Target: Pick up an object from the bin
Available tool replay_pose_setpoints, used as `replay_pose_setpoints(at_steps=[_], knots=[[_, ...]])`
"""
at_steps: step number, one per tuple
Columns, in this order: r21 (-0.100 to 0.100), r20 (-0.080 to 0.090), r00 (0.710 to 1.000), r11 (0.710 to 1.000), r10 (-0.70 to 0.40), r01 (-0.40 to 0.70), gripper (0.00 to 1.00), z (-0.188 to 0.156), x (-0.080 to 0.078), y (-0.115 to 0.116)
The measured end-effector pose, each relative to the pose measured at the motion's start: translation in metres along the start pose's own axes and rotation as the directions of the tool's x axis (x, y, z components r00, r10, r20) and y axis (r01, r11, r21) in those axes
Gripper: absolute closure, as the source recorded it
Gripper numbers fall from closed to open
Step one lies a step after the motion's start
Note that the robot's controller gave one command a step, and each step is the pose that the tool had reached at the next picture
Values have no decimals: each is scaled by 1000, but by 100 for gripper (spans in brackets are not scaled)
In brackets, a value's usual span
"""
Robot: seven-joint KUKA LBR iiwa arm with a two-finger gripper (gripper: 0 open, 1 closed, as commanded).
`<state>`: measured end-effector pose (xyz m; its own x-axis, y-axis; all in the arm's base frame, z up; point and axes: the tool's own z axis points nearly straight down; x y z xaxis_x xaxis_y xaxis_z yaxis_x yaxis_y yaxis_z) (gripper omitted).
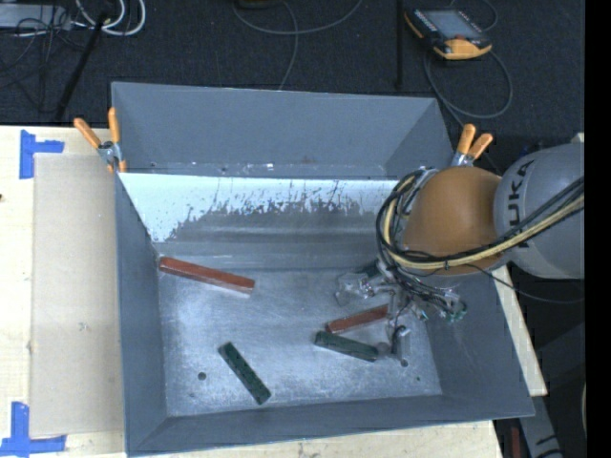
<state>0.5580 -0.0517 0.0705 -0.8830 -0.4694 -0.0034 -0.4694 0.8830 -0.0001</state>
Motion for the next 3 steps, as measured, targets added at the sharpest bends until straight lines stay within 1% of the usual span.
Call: replay_pose_setpoints(at_steps=[1, 2, 3], knots=[[0, -1, 1000, 1000, 3, -3, 100, 0, 0, 0], [5, 4, 999, 999, 49, -49, 100, -114, -1, -17], [4, 3, 997, 997, 73, -73, 100, -164, 1, -25]])
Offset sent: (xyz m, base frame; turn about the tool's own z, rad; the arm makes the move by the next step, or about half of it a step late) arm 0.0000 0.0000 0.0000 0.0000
